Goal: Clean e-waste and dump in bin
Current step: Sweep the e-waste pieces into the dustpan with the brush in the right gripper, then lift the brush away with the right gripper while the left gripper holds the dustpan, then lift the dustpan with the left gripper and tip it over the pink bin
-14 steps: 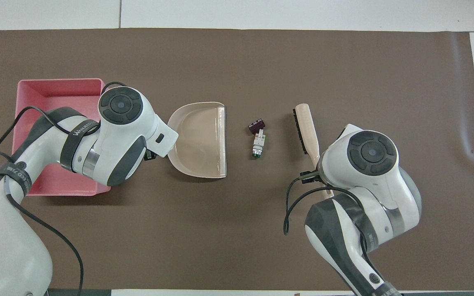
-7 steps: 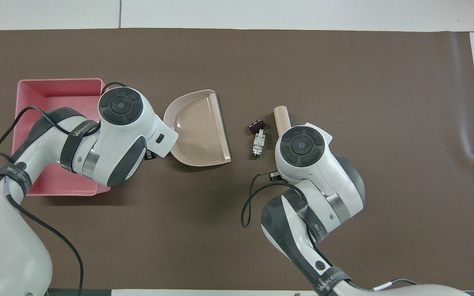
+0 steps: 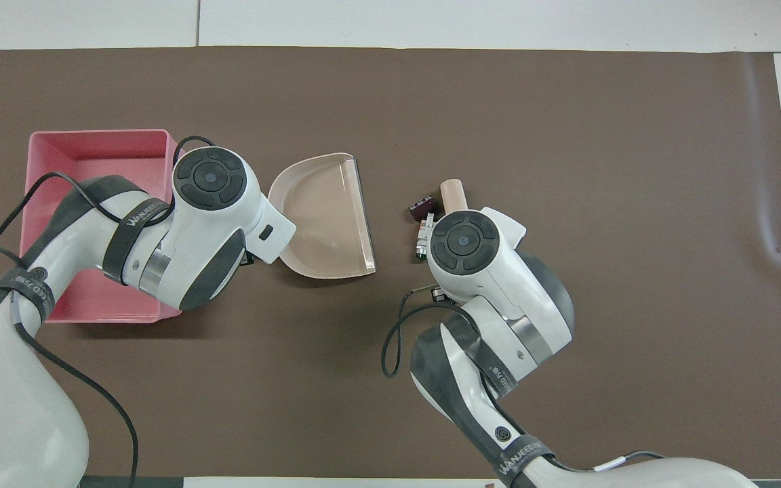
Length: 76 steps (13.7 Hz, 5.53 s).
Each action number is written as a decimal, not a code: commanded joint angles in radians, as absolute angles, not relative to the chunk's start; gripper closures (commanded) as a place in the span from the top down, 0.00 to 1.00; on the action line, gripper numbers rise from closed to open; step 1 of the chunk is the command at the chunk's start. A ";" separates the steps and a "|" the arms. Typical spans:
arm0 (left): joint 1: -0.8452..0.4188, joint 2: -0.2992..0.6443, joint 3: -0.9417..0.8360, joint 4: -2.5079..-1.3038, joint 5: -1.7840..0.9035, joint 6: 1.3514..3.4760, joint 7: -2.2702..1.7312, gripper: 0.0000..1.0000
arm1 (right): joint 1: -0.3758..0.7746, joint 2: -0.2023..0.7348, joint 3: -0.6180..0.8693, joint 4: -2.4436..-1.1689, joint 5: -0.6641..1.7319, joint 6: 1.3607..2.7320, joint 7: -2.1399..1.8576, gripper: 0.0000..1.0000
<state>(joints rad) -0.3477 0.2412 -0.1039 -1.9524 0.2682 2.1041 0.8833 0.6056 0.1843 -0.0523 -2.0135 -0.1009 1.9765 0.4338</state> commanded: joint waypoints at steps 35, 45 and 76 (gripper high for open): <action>-0.316 0.140 -0.094 -1.942 0.160 2.017 1.109 0.00 | 0.091 0.011 0.067 -1.983 0.051 1.782 0.070 0.00; -0.198 0.109 -0.095 -1.965 -0.133 2.083 1.347 0.00 | -0.070 0.000 0.069 -2.166 -0.109 1.903 -0.065 0.00; 0.386 0.175 -0.089 -1.583 -0.396 1.744 1.818 0.00 | -0.069 -0.015 0.074 -2.188 -0.091 1.925 -0.032 1.00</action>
<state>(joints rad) 0.3316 0.1455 -0.0826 -1.6590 -0.3973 1.8002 1.7849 -0.0600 0.0057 0.0619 -2.2342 -0.0916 1.9745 -0.0103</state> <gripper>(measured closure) 0.661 0.300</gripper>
